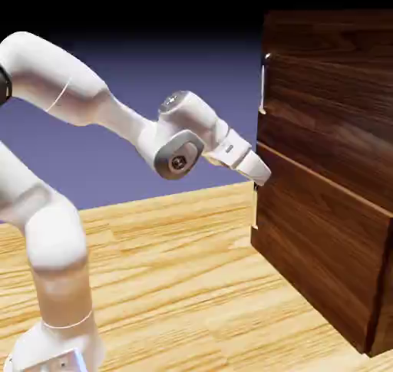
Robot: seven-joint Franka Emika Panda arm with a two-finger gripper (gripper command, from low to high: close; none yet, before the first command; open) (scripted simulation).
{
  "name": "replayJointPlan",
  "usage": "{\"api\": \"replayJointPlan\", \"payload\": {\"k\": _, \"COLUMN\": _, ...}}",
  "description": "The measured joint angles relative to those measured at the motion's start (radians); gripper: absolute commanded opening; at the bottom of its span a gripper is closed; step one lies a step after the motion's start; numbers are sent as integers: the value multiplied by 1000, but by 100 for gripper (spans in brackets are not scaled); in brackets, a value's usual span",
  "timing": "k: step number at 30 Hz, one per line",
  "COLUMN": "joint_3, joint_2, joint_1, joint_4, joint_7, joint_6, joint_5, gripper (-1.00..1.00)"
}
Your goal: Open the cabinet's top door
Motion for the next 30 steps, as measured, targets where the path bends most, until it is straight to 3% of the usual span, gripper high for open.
{"api": "replayJointPlan", "payload": {"k": 30, "joint_3": 710, "joint_2": -360, "joint_1": -650, "joint_4": 387, "joint_7": -657, "joint_6": -36, "joint_5": 1305, "gripper": 0}}
